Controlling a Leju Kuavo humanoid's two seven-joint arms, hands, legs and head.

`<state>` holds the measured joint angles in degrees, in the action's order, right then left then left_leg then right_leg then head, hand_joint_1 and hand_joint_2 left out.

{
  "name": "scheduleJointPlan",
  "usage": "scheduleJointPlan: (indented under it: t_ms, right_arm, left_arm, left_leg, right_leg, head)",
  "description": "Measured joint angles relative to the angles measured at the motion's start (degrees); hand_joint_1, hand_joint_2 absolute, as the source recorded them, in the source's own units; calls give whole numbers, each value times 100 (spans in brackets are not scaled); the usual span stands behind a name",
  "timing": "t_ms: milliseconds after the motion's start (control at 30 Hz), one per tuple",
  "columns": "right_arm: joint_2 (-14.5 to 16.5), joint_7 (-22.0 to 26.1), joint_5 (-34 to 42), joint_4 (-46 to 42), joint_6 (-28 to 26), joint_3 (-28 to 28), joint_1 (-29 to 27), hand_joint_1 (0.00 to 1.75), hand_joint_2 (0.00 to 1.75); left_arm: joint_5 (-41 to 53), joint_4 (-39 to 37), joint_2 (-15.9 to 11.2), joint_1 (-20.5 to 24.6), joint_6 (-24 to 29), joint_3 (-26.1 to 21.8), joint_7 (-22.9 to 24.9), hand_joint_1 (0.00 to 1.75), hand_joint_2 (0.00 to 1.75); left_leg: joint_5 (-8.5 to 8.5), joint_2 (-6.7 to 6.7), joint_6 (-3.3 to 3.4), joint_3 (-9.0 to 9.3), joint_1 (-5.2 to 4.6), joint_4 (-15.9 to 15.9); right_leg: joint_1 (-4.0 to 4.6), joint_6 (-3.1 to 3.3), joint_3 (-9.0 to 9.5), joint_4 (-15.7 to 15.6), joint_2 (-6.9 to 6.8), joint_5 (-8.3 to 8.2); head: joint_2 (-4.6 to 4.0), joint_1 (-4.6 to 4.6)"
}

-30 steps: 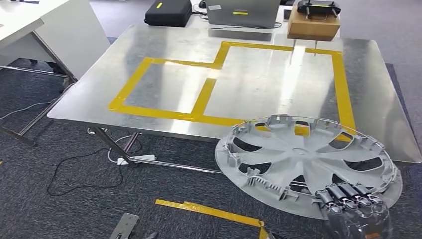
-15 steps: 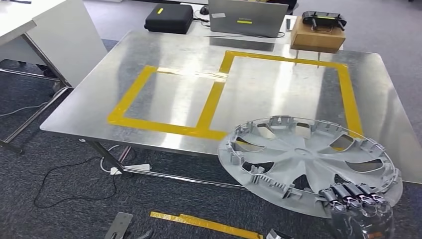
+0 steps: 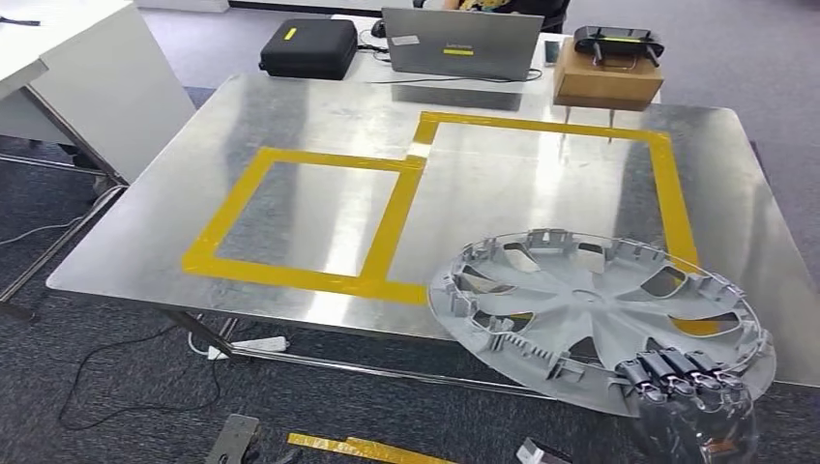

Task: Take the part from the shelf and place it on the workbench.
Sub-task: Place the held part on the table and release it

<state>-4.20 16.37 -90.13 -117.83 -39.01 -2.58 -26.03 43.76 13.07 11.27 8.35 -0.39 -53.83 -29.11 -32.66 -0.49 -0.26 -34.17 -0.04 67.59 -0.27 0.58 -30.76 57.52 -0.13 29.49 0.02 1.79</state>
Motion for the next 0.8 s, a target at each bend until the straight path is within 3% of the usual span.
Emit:
scheduleJointPlan:
  t_ms: [67, 100, 133, 167, 233, 267, 300, 400, 467, 533, 600, 633, 667, 733, 800]
  right_arm:
    - [0, 0, -1, 9, 0, 4, 8, 175, 175]
    - [0, 0, -1, 17, 0, 4, 4, 175, 175]
    - [0, 0, -1, 27, 0, 4, -1, 175, 175]
    - [0, 0, -1, 36, 0, 4, -4, 175, 175]
    - [0, 1, -1, 44, 0, 7, -1, 175, 175]
    - [0, 1, -2, 47, 0, 9, 4, 175, 175]
    - [0, 0, -3, 50, 0, 11, 10, 175, 175]
    - [-3, 1, -3, 57, 0, 15, 14, 175, 175]
    - [-9, 0, 0, 60, 0, 16, 26, 175, 175]
    - [-11, -10, 2, 65, 0, 20, 41, 175, 175]
    - [-11, -42, 1, 84, 0, 25, 34, 175, 175]
    - [-11, -64, 1, 101, 0, 28, 26, 175, 175]
    - [-11, -83, 1, 117, 0, 31, 18, 175, 175]
    - [-14, -114, 1, 143, 0, 33, 9, 175, 175]
    - [-21, -169, 0, 167, 0, 37, 13, 175, 175]
  left_arm:
    - [0, 0, -7, -10, 1, -5, 0, 0, 175]
    - [0, 0, -10, -22, 1, -8, 0, 0, 175]
    - [0, 0, -13, -31, 1, -10, 0, 0, 175]
    - [0, 0, -15, -34, 2, -12, 0, 0, 175]
    - [0, -1, -18, -37, 2, -16, 0, 0, 175]
    - [0, -1, -19, -38, 2, -19, 0, 0, 175]
    - [0, -2, -19, -41, 2, -21, 0, 0, 175]
    - [-1, -2, -19, -35, 2, -38, 1, 0, 175]
    - [-2, -2, -17, -12, 2, -49, 1, 0, 175]
    - [-2, -2, -16, -5, 7, -56, 0, 0, 175]
    - [0, -2, -16, -22, 31, -63, 0, 0, 175]
    - [1, -2, -16, -31, 45, -66, 0, 0, 175]
    - [2, -2, -15, -37, 56, -69, 0, 0, 175]
    - [2, -3, -8, -37, 64, -73, 0, 0, 175]
    - [2, -3, -4, -32, 66, -75, 1, 0, 175]
  left_leg:
    - [-274, 1, -47, -431, 29, 554]
    - [-338, 2, -65, -570, 41, 651]
    - [-283, 2, -81, -621, 51, 573]
    - [-104, 4, -92, -591, 59, 341]
    - [421, 17, -90, -429, 69, -305]
    - [562, 25, -67, -363, 67, -522]
    - [655, 29, -34, -324, 64, -642]
    - [646, 15, 94, -246, 65, -675]
    - [598, 10, 168, -168, 77, -697]
    - [531, 8, 206, -119, 73, -706]
    - [451, 4, 214, -52, 64, -706]
    - [405, 0, 214, 5, 57, -706]
    - [355, -4, 211, 74, 51, -706]
    - [260, -7, 190, 216, 38, -711]
    - [200, -8, 139, 291, 33, -734]
  right_leg:
    - [-11, 15, 94, -11, 6, 78]
    - [-16, 10, 151, -11, 12, 129]
    - [-24, -3, 220, -11, 17, 185]
    - [-33, -22, 298, -11, 21, 245]
    - [-41, -79, 432, -4, 26, 383]
    - [-36, -114, 471, -2, 29, 446]
    - [-30, -152, 511, 3, 30, 492]
    - [-31, -255, 552, 166, 31, 474]
    - [-39, -294, 302, 592, 25, 513]
    - [-39, -323, -171, 1224, 20, 756]
    - [-38, -336, -581, 1586, 20, 996]
    - [-36, -328, -673, 1537, 20, 962]
    - [-31, -306, -679, 1327, 19, 789]
    - [-5, -230, -559, 706, 13, 248]
    - [38, -154, -468, 357, 4, 24]
  head:
    - [0, -9]
    - [0, -11]
    - [0, -10]
    - [0, -10]
    - [0, -17]
    - [0, -24]
    - [0, -28]
    - [0, -26]
    - [0, -6]
    - [0, 11]
    - [0, 19]
    - [0, 25]
    - [0, 28]
    - [0, 24]
    - [0, 23]
